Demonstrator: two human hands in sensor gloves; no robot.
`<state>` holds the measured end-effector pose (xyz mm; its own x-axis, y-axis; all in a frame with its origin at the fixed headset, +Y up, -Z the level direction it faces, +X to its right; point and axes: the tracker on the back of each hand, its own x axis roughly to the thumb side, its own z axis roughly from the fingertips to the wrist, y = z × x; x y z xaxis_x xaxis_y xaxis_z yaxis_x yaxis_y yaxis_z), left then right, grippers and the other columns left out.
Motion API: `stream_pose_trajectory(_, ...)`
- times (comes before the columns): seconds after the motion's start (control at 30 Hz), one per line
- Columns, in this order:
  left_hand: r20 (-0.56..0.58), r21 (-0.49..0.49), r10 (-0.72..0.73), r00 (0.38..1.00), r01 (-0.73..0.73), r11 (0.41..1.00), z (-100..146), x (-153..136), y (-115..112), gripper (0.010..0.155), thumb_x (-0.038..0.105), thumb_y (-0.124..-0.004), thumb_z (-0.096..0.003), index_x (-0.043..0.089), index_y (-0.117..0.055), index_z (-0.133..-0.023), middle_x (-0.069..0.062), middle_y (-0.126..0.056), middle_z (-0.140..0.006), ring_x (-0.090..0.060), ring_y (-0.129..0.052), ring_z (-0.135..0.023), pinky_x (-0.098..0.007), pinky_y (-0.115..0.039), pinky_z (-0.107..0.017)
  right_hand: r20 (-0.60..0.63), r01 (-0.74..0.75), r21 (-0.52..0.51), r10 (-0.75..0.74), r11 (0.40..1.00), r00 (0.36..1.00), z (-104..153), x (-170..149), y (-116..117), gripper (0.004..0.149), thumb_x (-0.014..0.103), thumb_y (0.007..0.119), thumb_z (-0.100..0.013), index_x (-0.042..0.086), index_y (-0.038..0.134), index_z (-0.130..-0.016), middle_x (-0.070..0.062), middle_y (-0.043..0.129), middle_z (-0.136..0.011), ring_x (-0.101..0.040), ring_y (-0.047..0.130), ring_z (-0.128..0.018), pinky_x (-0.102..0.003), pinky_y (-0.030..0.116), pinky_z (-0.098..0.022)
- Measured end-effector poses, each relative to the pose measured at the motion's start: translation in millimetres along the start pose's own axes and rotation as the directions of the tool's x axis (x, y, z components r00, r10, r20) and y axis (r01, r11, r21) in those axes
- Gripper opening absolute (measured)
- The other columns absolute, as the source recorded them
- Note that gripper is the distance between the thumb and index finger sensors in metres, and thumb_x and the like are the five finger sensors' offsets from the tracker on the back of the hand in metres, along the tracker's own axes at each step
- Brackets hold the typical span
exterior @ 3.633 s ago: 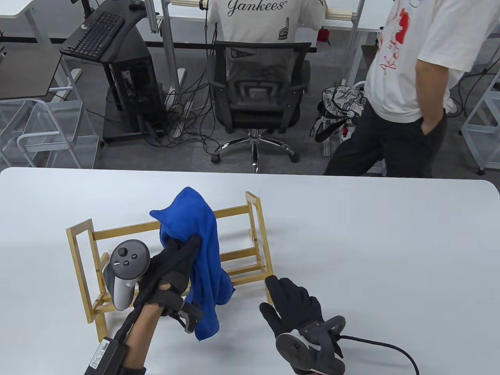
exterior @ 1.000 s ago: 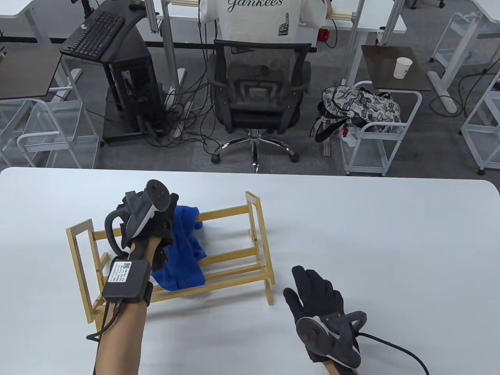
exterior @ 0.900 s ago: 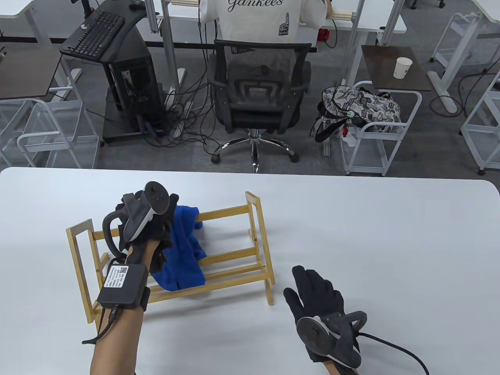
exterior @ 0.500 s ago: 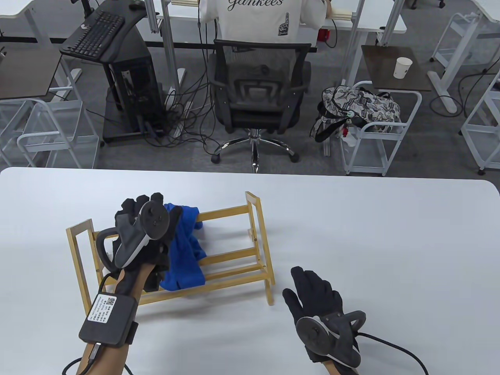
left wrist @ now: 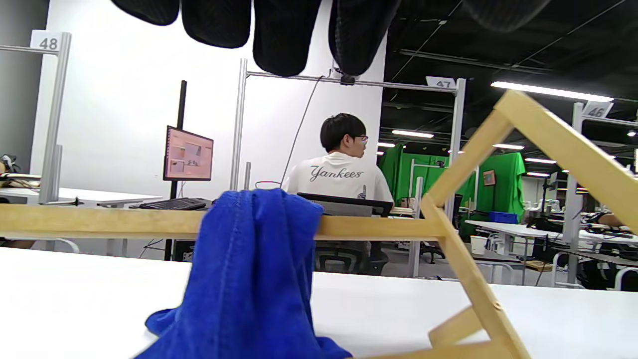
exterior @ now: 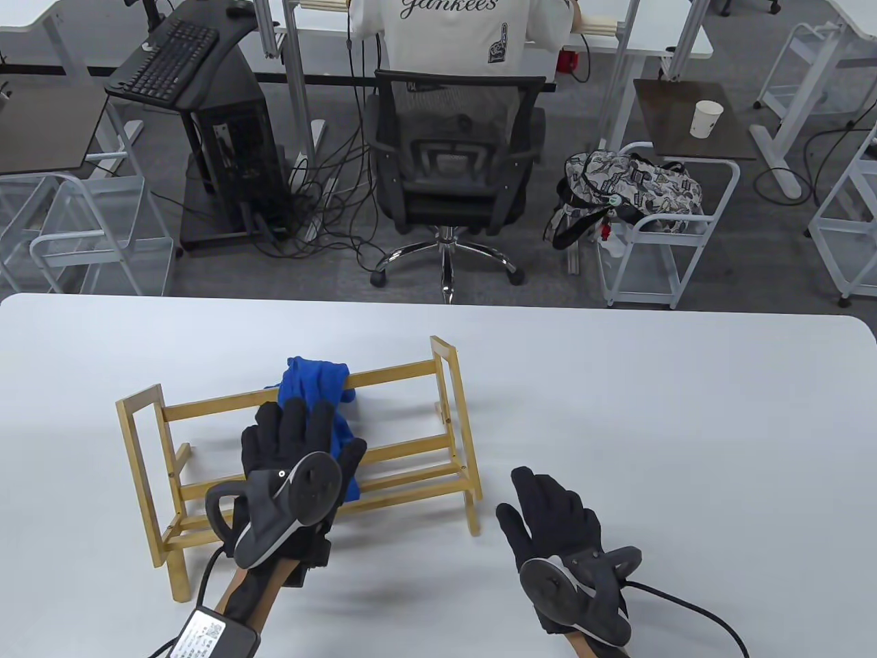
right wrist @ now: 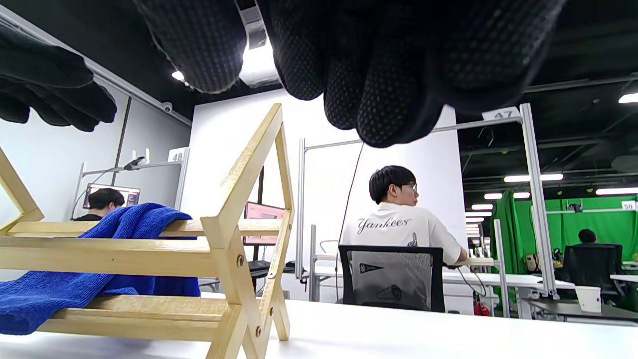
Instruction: Hang square towel on book rack
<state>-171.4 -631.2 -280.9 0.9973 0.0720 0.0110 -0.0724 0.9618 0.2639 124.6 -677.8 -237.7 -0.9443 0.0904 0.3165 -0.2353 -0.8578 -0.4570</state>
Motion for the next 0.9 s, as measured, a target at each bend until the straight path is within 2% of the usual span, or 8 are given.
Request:
stream_pose_trajectory(0.3,0.054,0.037,-0.024,0.998,0.022,0.999,25,23,-20,0.071,0.070,-0.056,-0.0553,0.029,-0.054,-0.113,-0.014,-0.055,-0.121,-0.047,-0.046,-0.109,-0.066,-0.044,-0.073,0.045,-0.050,-0.094,0.055,0.994,0.997,2,5,6,0.056,0.039,0.073,-0.063,0.002,0.065,-0.104,-0.025,0.080,-0.092,-0.041,0.089,-0.069,-0.050,0.081,-0.044)
stream_pose_trajectory(0.5,0.107,0.031,-0.058,0.993,0.054,0.998,33,42,-37,0.071,0.070,-0.055,-0.0552,0.030,-0.052,-0.114,-0.014,-0.054,-0.121,-0.044,-0.048,-0.110,-0.064,-0.048,-0.074,0.079,-0.096,-0.119,0.106,0.988,0.991,4,7,13,0.059,0.040,0.072,-0.063,0.000,0.061,-0.106,-0.030,0.070,-0.098,-0.048,0.079,-0.079,-0.059,0.074,-0.052)
stream_pose_trajectory(0.7,0.152,0.013,-0.088,0.984,0.087,0.996,33,61,-58,0.072,0.072,-0.054,-0.0550,0.030,-0.049,-0.114,-0.012,-0.053,-0.122,-0.042,-0.048,-0.110,-0.060,-0.052,-0.075,0.142,-0.155,-0.097,0.167,0.983,0.976,4,9,24,0.062,0.041,0.070,-0.063,-0.001,0.058,-0.107,-0.033,0.062,-0.103,-0.055,0.069,-0.086,-0.068,0.064,-0.058)
stream_pose_trajectory(0.9,0.156,-0.105,-0.086,0.984,0.103,0.989,33,66,-80,0.076,0.073,-0.053,-0.0547,0.029,-0.045,-0.116,-0.013,-0.049,-0.124,-0.044,-0.043,-0.112,-0.060,-0.049,-0.075,0.198,-0.177,-0.019,0.178,0.984,0.964,4,14,30,0.065,0.044,0.068,-0.063,-0.001,0.055,-0.109,-0.035,0.057,-0.107,-0.057,0.064,-0.091,-0.070,0.060,-0.062)
